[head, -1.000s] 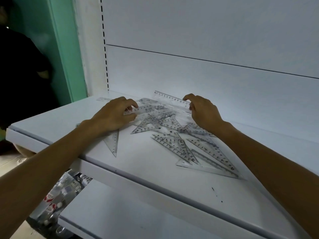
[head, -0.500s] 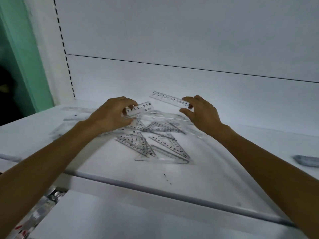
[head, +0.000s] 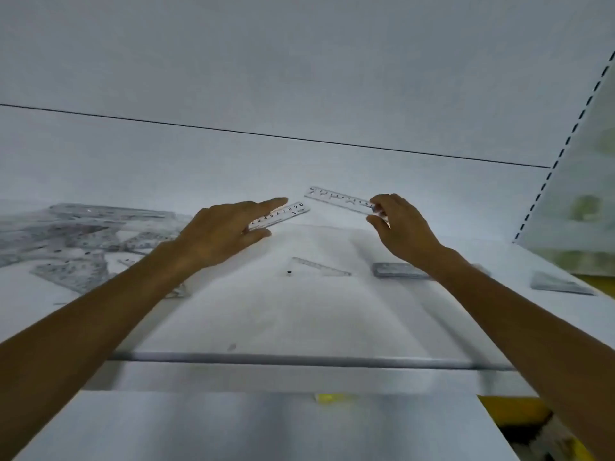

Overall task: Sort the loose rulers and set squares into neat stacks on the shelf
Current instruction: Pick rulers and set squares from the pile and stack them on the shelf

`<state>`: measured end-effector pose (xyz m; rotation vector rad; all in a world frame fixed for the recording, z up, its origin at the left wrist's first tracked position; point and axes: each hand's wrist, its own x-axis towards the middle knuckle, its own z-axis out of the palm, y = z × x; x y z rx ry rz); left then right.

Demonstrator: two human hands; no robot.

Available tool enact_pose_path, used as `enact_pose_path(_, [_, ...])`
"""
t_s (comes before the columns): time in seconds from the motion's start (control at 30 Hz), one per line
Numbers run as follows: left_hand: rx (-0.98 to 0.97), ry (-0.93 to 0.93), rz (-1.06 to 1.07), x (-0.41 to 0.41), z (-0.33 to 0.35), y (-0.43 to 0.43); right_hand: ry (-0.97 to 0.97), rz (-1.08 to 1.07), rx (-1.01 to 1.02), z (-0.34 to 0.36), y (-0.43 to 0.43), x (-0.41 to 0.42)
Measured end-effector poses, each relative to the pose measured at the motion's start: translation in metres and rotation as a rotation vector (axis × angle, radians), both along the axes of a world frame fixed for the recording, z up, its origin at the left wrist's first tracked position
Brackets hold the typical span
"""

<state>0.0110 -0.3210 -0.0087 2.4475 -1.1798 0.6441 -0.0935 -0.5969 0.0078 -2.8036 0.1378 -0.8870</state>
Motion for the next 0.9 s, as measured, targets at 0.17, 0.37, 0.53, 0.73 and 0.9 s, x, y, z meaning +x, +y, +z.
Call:
enact_pose_path(0.17, [-0.050, 0.059, -0.029, -0.031, -0.010, -0.050, 0.007, 0.027, 0.036, -0.004, -0.059, -0.047])
enact_pose_path(0.37, [-0.120, 0.147, -0.027, -0.064, -0.016, -0.091, 0.002, 0.040, 0.040, -0.014, -0.112, -0.083])
enact_pose_path(0.53, [-0.153, 0.071, -0.003, -0.088, -0.016, -0.111, 0.062, 0.069, 0.030, -0.020, -0.138, -0.096])
enact_pose_path(0.73, [-0.144, 0.042, 0.040, -0.100, -0.017, -0.118, 0.088, 0.121, 0.010, -0.025, -0.147, -0.095])
enact_pose_path(0.9, [-0.224, 0.141, 0.059, -0.101, -0.014, -0.121, 0.119, 0.179, 0.013, -0.027, -0.143, -0.085])
